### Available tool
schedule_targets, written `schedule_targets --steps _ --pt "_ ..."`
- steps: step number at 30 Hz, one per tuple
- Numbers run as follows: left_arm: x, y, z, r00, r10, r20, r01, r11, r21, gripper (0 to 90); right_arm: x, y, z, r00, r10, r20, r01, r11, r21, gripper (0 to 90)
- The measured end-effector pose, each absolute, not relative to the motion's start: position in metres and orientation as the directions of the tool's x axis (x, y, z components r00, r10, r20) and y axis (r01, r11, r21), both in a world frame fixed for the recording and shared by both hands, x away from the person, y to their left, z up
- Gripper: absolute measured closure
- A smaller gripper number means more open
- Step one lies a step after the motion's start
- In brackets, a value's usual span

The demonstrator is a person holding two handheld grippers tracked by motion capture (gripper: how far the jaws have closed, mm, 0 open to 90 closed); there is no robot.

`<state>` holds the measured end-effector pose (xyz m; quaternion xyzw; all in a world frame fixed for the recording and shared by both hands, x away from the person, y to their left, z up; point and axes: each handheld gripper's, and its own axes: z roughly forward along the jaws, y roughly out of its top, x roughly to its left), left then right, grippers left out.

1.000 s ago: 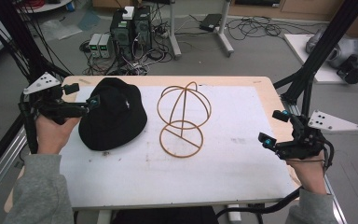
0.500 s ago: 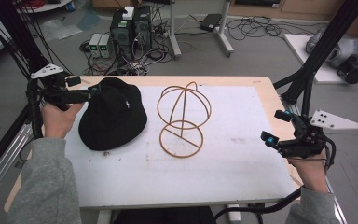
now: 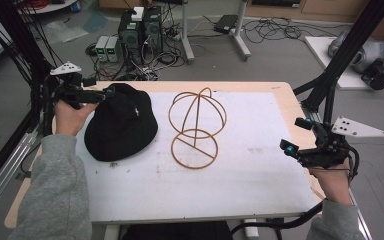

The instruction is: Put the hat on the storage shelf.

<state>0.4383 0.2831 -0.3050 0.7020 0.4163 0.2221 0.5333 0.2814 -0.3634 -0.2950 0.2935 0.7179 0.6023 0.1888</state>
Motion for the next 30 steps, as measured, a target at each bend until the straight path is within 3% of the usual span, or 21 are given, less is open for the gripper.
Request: schedule_targets --steps 7,12,19,26,30 --pt "0.447 0.287 -0.313 0.565 0.804 -0.184 0.383 -0.059 0.922 9.1 0.282 -0.363 -0.296 -0.755 0.651 0.081 0.194 0.104 0.975 0.9" --pt "0.450 0.289 -0.317 0.579 0.791 -0.196 0.395 -0.062 0.917 26.4 0.282 -0.361 -0.295 -0.757 0.647 0.092 0.199 0.093 0.976 0.8" --pt "0.456 0.287 -0.326 0.586 0.785 -0.201 0.441 -0.101 0.892 36.6 0.281 -0.363 -0.295 -0.753 0.651 0.090 0.195 0.089 0.977 0.8" --pt "0.455 0.285 -0.328 0.596 0.780 -0.189 0.478 -0.156 0.864 69.6 0.281 -0.365 -0.296 -0.747 0.658 0.098 0.203 0.085 0.975 0.9" --pt "0.454 0.283 -0.326 0.589 0.790 -0.169 0.480 -0.175 0.860 80.6 0.282 -0.363 -0.295 -0.754 0.650 0.095 0.199 0.089 0.976 0.8"
